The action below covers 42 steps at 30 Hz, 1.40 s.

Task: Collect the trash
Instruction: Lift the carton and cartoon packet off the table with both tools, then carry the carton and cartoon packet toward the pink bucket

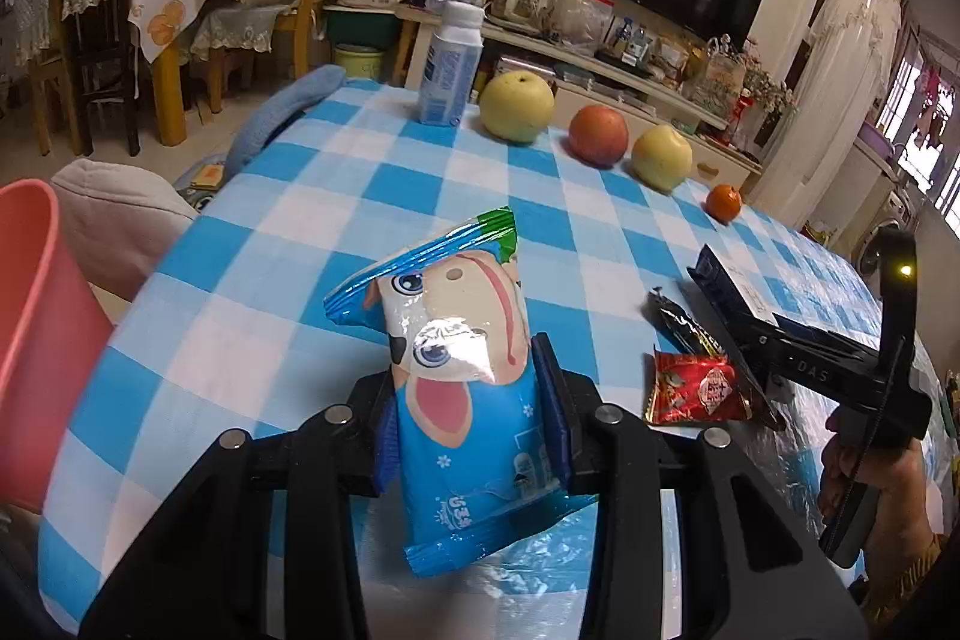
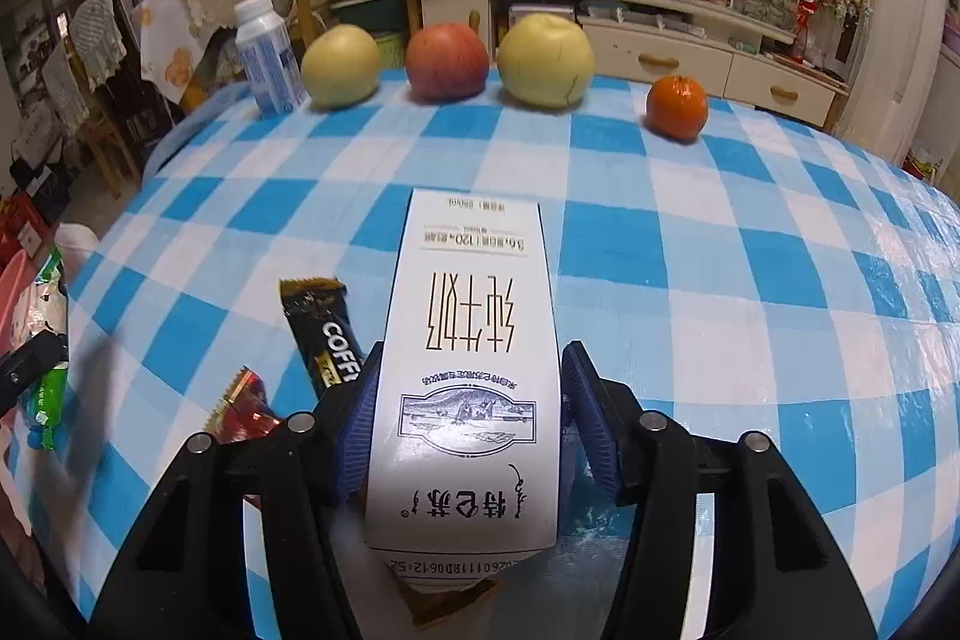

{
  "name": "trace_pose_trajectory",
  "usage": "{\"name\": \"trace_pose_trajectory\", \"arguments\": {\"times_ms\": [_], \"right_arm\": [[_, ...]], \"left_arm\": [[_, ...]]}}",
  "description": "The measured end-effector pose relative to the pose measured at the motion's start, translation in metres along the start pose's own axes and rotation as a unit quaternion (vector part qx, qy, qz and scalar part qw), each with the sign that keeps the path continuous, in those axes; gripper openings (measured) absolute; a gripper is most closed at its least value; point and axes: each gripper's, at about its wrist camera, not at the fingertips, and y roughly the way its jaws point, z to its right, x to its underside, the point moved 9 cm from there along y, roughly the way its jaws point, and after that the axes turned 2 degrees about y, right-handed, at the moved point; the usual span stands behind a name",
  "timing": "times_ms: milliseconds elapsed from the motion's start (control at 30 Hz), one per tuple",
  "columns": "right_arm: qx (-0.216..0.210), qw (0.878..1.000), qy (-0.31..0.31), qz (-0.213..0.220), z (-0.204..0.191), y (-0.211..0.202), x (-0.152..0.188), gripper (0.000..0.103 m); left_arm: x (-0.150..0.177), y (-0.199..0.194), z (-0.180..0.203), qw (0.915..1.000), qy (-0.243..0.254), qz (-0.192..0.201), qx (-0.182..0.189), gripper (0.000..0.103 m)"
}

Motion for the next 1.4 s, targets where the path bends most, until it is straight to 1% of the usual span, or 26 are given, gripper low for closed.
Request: {"name": "trace_pose_trajectory", "arguments": {"times_ms": [167, 367, 633, 767, 933, 1067, 1167, 1300, 1400], "right_arm": [[-0.011, 0.999, 0.013, 0.033, -0.011, -0.021, -0.007, 0.056], [-0.049, 0.997, 0.028, 0.058, -0.037, -0.046, -0.014, 0.056], [-0.115, 0.991, 0.031, 0.054, -0.093, -0.065, -0.014, 0.056], [-0.143, 0.988, 0.025, 0.048, -0.123, -0.072, -0.012, 0.056], [-0.185, 0.982, 0.02, 0.037, -0.166, -0.082, -0.007, 0.056], [-0.202, 0.979, 0.011, 0.029, -0.194, -0.084, 0.001, 0.056], [-0.196, 0.98, 0.0, 0.026, -0.202, -0.083, 0.008, 0.056], [-0.192, 0.981, -0.015, 0.022, -0.211, -0.079, 0.016, 0.056], [-0.196, 0.98, -0.026, 0.017, -0.218, -0.076, 0.021, 0.056]], "left_arm": [[-0.009, -0.013, -0.014, 0.9998, -0.004, 0.019, -0.012, 0.04], [-0.021, -0.031, -0.04, 0.9983, -0.016, 0.044, -0.033, 0.04], [-0.03, -0.056, -0.082, 0.9939, -0.032, 0.073, -0.076, 0.04], [-0.033, -0.069, -0.105, 0.9899, -0.04, 0.088, -0.103, 0.04], [-0.037, -0.084, -0.131, 0.9855, -0.052, 0.104, -0.123, 0.04], [-0.032, -0.081, -0.152, 0.986, -0.077, 0.089, -0.119, 0.04], [-0.029, -0.084, -0.165, 0.9854, -0.101, 0.087, -0.106, 0.04], [-0.022, -0.082, -0.176, 0.9848, -0.13, 0.073, -0.09, 0.04], [-0.021, -0.087, -0.179, 0.9822, -0.148, 0.082, -0.081, 0.04]]}}
